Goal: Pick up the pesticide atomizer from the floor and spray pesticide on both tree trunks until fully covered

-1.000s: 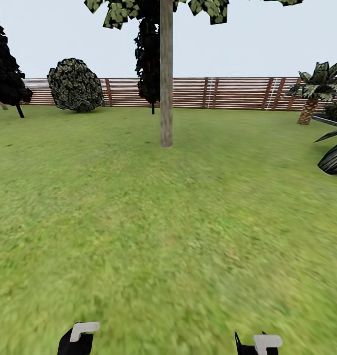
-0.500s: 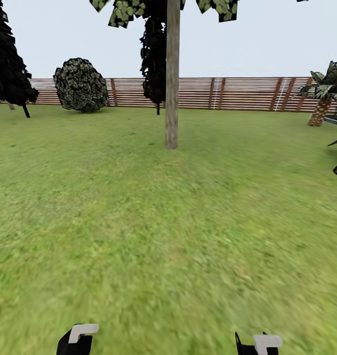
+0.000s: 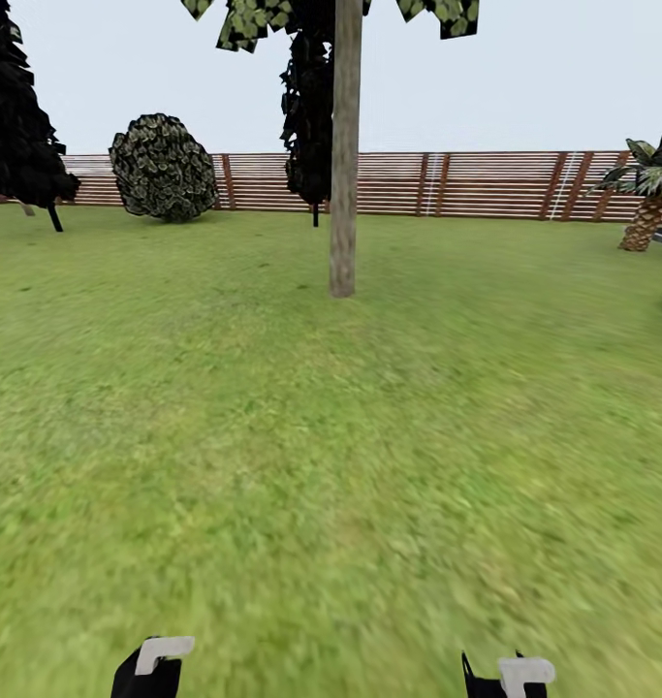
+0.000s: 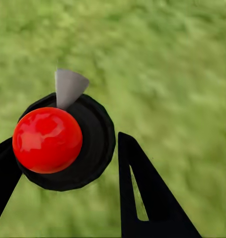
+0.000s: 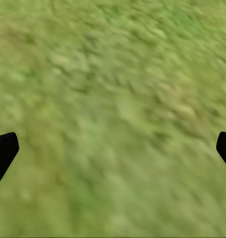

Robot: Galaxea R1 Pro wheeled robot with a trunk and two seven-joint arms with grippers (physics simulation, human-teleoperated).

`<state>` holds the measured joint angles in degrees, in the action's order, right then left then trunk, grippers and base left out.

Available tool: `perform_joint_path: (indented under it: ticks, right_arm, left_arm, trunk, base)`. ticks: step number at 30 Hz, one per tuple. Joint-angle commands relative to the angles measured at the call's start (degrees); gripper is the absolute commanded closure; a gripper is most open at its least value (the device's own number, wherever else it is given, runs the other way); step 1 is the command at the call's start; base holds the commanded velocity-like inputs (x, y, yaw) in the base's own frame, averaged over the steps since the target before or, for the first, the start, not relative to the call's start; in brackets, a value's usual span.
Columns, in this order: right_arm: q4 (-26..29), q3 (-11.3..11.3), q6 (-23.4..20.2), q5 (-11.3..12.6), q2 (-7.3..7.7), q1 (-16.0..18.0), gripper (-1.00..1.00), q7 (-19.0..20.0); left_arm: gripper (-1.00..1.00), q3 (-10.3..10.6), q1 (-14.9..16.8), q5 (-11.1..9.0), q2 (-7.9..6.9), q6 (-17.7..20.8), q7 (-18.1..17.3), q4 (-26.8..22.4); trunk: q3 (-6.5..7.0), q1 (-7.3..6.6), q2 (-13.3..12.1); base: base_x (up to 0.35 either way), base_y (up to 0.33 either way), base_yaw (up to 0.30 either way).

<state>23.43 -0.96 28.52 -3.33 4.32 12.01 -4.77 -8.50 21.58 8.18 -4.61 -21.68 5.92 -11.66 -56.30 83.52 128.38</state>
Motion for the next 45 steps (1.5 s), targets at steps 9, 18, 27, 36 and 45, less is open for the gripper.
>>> perform_joint_path:
  ticks: [9,18,27,36,45]
  right_arm:
    - [-0.05,-0.09,0.13,-0.36,-0.01,0.03,-1.00,-0.24]
    - [-0.05,-0.14,0.13,-0.37,-0.01,0.03,-1.00,-0.24]
    - [-0.05,-0.10,0.13,-0.36,-0.01,0.03,-1.00,-0.24]
    - [-0.05,-0.09,0.13,-0.36,-0.01,0.03,-1.00,-0.24]
    - [-0.05,-0.09,0.13,-0.36,-0.01,0.04,-1.00,-0.24]
  left_arm:
    - [1.00,-0.48,0.04,0.61,-0.27,-0.16,0.20,0.04]
    - [1.00,-1.07,0.04,0.61,-0.32,-0.20,0.15,0.06]
    - [1.00,-1.08,0.04,0.61,-0.23,-0.20,0.15,0.06]
    - [1.00,-1.08,0.04,0.62,-0.17,-0.27,0.15,0.06]
    - [1.00,-1.08,0.04,0.63,-0.19,-0.29,0.15,0.06]
  trunk:
    - [-0.05,0.02,0.02]
    - [-0.05,0.02,0.02]
    - [-0.05,0.02,0.02]
    - [-0.05,0.02,0.02]
    - [-0.05,0.02,0.02]
  base:
    - [0.344,0.000,0.000]
    - [0.344,0.000,0.000]
    - [0.344,0.000,0.000]
    - [0.344,0.000,0.000]
    - [0.344,0.000,0.000]
